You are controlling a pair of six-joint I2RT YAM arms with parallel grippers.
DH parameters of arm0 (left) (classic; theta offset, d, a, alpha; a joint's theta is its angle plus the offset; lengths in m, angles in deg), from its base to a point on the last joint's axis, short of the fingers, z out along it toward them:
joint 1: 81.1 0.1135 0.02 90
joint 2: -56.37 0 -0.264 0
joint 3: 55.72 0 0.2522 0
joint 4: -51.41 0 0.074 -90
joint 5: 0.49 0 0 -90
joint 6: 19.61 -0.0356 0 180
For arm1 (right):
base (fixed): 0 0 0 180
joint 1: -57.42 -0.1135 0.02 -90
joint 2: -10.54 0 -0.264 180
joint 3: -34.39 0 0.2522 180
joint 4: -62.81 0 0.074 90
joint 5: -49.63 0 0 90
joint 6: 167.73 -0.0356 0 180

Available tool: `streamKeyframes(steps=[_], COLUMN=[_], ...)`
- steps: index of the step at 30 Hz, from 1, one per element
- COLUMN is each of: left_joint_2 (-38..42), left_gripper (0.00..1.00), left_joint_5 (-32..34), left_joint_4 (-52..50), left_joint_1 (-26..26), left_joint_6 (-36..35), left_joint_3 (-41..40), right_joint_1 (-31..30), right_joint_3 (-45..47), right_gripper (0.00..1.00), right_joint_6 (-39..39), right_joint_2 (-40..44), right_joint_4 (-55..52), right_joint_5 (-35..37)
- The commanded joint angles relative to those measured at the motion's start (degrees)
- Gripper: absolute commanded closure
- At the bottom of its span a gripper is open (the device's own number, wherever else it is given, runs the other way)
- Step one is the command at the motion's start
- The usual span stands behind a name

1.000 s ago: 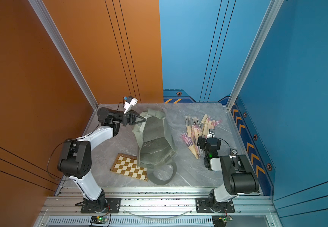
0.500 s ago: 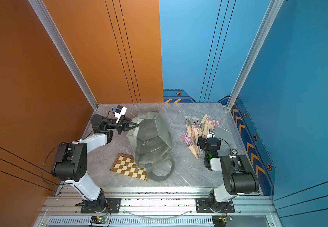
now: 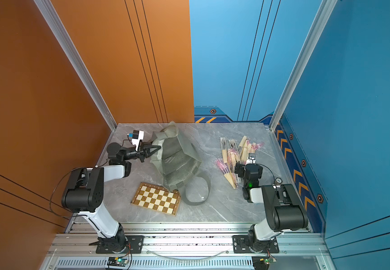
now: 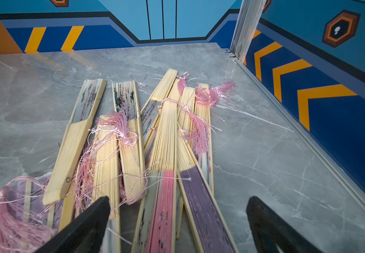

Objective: Take out the folding fans from the tote bags
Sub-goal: Place the canvas bag at the center of the board.

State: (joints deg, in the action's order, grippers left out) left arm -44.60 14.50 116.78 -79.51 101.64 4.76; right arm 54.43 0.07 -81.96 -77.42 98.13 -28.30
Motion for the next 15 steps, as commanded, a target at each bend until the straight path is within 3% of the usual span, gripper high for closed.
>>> streamKeyframes(steps=[1,4,8,9,15], left_joint_2=[0.1,1.7,9.9,12.3,20.6], left_gripper=[1.0,1.0,1.0,1.0,1.0], left_joint_5=[7.9,12.0,26.7,29.1,38.5], left_joint_4=[1.1,-3.0,-37.9,-41.6,-48.5], left_joint_1=[1.2,2.0,1.3,1.0,2.7], left_joint_6=[-2.7,-6.6,-23.6,-28.0,-37.6], left_joint_3=[-3.5,-6.0,-5.9,-6.2,-11.6], right_joint_1=[0.3,0.3,0.3,0.3,0.4], right_joint_3=[-1.1,-1.1,-1.1,-1.1,-1.1], right_gripper=[0.0,0.0,0.0,0.0,0.0], right_joint_6=[0.5,0.5,0.5,0.6,0.6], right_joint_2=[0.2,0.2,0.2,0.2,0.2], right_joint_4=[0.8,0.8,0.8,0.8,0.8], right_joint_5=[0.3,0.3,0.3,0.3,0.3])
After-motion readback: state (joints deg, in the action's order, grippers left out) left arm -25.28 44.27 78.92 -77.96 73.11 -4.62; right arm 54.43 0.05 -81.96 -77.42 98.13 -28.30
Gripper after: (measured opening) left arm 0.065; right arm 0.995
